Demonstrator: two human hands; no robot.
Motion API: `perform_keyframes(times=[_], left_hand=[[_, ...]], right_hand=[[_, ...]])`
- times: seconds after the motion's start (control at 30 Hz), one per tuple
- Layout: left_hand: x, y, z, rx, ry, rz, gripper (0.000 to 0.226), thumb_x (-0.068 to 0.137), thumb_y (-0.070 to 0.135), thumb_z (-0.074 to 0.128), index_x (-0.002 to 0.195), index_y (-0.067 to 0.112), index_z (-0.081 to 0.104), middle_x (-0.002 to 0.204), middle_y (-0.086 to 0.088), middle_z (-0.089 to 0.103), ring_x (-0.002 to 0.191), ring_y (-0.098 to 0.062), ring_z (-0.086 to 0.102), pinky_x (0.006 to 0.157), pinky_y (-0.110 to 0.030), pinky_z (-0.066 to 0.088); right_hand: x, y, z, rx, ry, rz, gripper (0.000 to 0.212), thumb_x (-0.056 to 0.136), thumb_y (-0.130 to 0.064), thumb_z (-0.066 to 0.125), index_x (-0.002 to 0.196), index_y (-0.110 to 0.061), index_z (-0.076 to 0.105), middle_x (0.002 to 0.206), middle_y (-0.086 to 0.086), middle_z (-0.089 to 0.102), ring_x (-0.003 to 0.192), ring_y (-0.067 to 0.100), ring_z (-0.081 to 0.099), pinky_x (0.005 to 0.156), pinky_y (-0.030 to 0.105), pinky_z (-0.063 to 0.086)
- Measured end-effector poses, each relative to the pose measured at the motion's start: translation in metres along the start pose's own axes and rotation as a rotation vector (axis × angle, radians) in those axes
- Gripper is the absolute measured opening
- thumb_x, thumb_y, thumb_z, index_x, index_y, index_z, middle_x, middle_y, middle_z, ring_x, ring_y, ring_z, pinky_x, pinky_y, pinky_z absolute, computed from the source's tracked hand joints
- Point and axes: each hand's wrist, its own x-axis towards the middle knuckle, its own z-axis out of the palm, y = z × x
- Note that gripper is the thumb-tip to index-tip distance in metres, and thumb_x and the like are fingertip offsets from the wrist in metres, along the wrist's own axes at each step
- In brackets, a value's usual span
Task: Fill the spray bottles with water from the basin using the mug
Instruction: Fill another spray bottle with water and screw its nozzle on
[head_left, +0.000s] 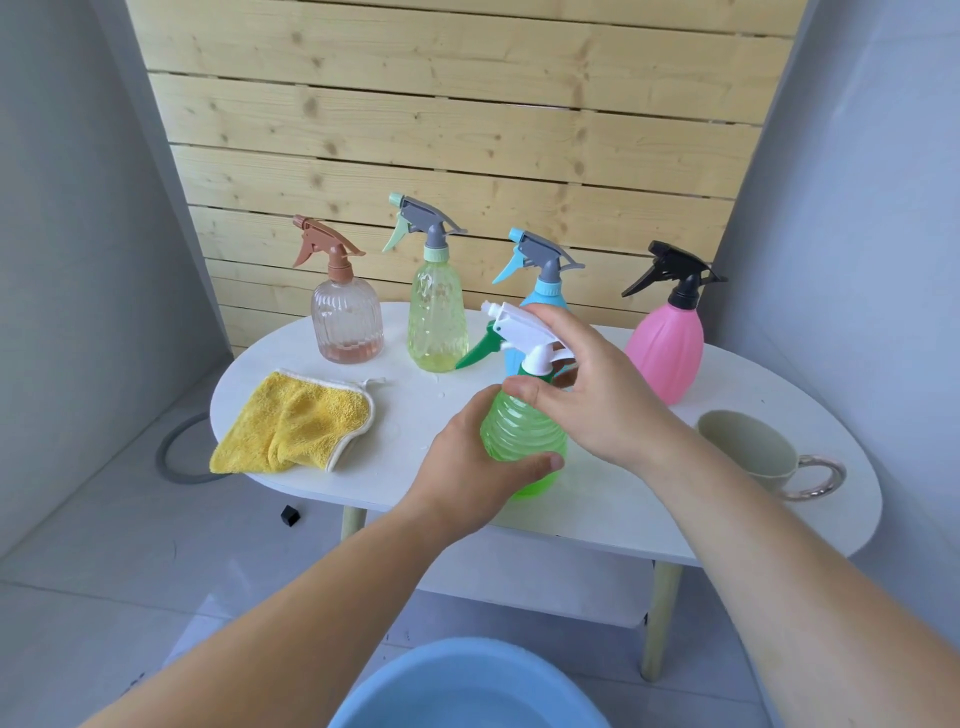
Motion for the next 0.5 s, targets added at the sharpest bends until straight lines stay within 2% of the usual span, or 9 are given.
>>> perform_keyframes(times=[0.1,0.2,0.33,0.4,0.5], left_hand=[[0.0,0.001,-0.001,-0.007,-0.002,0.005,0.064,0.076,0.038,0.092,0.128,0.048,0.056,0.112,0.02,0.072,0.103,0.003,0.066,0.088,-0.025,0.056],[0.0,0.0,0.0,-0.012,0.006,0.005,0.062,0.076,0.036,0.092,0.125,0.05,0.057,0.111,0.019,0.073,0.103,0.001,0.067,0.091,-0.031,0.059],[0.0,0.001,0.0,-0.012,0.01,0.003,0.06,0.076,0.036,0.092,0.12,0.053,0.055,0.109,0.019,0.072,0.101,0.002,0.067,0.09,-0.032,0.059],[-0.001,0.002,0.0,-0.012,0.009,0.006,0.061,0.076,0.036,0.092,0.121,0.052,0.055,0.11,0.019,0.072,0.101,0.002,0.067,0.091,-0.032,0.059],[-0.002,0.003,0.0,-0.011,0.015,0.005,0.061,0.076,0.036,0.092,0.122,0.05,0.055,0.111,0.018,0.072,0.103,0.001,0.066,0.092,-0.034,0.059]], right_hand=[[0.0,0.001,-0.006,0.047,-0.084,0.008,0.062,0.088,-0.022,0.066,0.143,-0.041,0.043,0.129,-0.015,0.055,0.11,0.007,0.058,0.096,0.04,0.052],[0.0,0.003,-0.009,0.054,-0.119,0.012,0.062,0.091,-0.012,0.064,0.141,-0.042,0.043,0.124,-0.02,0.058,0.114,0.01,0.061,0.101,0.04,0.051],[-0.001,0.003,-0.006,0.031,-0.097,0.028,0.058,0.092,-0.019,0.068,0.14,-0.04,0.043,0.121,-0.016,0.059,0.107,0.013,0.062,0.097,0.042,0.052],[-0.001,0.003,-0.008,0.051,-0.114,0.006,0.058,0.092,-0.014,0.065,0.142,-0.035,0.044,0.124,-0.017,0.059,0.113,0.01,0.061,0.099,0.039,0.052],[-0.001,0.003,-0.012,0.174,-0.144,0.036,0.052,0.092,0.001,0.062,0.137,-0.024,0.053,0.119,-0.006,0.068,0.114,0.008,0.064,0.102,0.036,0.051]])
